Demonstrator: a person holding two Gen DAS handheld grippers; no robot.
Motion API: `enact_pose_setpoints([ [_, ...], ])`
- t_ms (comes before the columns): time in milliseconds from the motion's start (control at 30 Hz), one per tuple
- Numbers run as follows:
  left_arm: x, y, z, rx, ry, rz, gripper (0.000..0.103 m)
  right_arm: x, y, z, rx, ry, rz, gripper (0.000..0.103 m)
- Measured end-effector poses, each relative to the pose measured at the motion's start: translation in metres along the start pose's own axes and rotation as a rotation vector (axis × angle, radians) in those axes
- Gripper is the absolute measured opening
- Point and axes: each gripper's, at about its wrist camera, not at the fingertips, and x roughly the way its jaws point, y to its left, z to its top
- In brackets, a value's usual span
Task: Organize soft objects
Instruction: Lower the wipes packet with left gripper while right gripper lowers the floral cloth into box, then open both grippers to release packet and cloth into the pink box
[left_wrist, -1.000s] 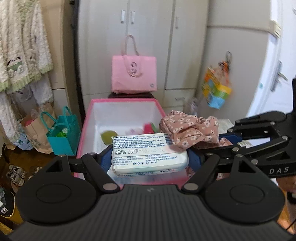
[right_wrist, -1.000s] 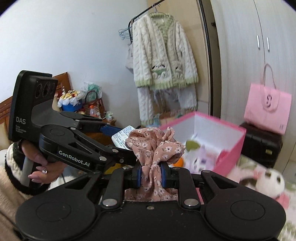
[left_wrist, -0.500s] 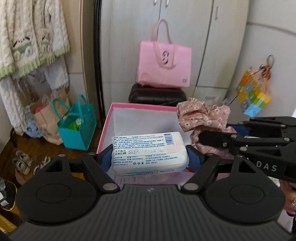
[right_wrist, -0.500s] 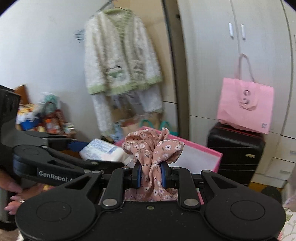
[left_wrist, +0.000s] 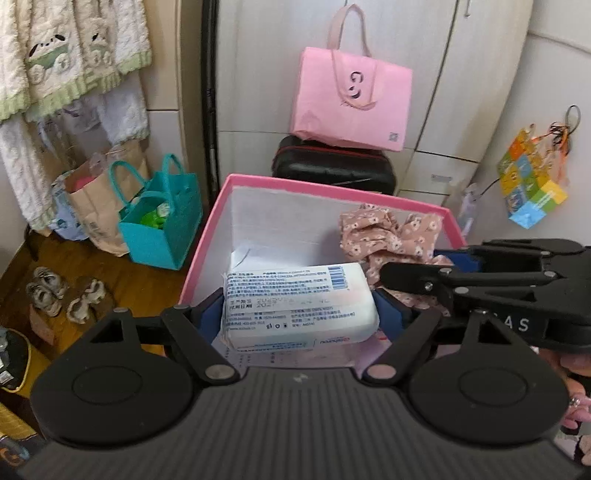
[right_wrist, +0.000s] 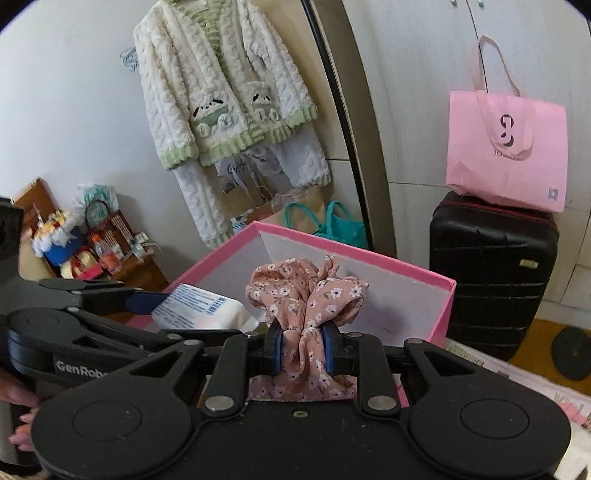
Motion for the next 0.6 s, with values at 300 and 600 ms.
enact_pose_setpoints([
  [300, -0.046, -0.007, -0.013, 0.068, -0.123, -0.008, 0.085, -0.043, -0.004, -0.007, 0.017, -0.061, 0.044, 0.057],
  [600, -0.110, -0.015, -0.042, 0.143, -0.156, -0.050, 0.085, -0.117, 0.023, -0.036, -0.059, -0.092, 0.032, 0.058],
])
